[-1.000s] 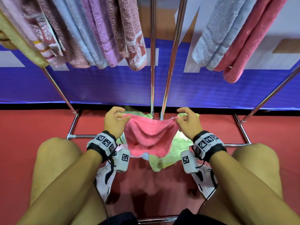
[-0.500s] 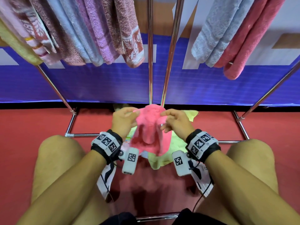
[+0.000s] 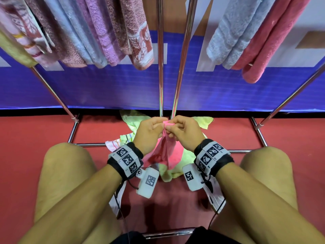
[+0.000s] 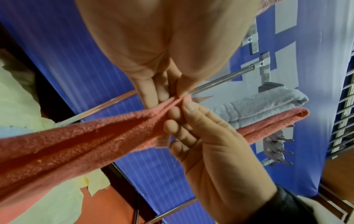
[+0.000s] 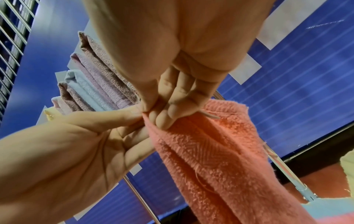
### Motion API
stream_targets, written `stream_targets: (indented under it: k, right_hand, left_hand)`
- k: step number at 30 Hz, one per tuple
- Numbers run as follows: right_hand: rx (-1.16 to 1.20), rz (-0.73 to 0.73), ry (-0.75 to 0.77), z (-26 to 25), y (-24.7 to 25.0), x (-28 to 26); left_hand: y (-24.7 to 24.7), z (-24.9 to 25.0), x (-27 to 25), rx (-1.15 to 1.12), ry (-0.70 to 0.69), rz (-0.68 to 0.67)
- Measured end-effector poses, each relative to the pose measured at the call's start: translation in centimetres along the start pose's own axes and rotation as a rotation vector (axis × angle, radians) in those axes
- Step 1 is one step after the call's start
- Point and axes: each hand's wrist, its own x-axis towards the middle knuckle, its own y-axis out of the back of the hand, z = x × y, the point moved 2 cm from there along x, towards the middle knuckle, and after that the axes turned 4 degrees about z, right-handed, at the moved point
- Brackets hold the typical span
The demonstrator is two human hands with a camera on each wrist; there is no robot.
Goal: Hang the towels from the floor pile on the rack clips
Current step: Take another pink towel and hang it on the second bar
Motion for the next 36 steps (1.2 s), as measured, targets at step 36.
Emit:
stream_targets:
  k: [36]
  right_hand:
    - [-0.141,0.192,0.082,2.6,0.0,1.1]
  left_hand:
    - [0.1,0.5,0.8,0.005,-0.001,-0.027]
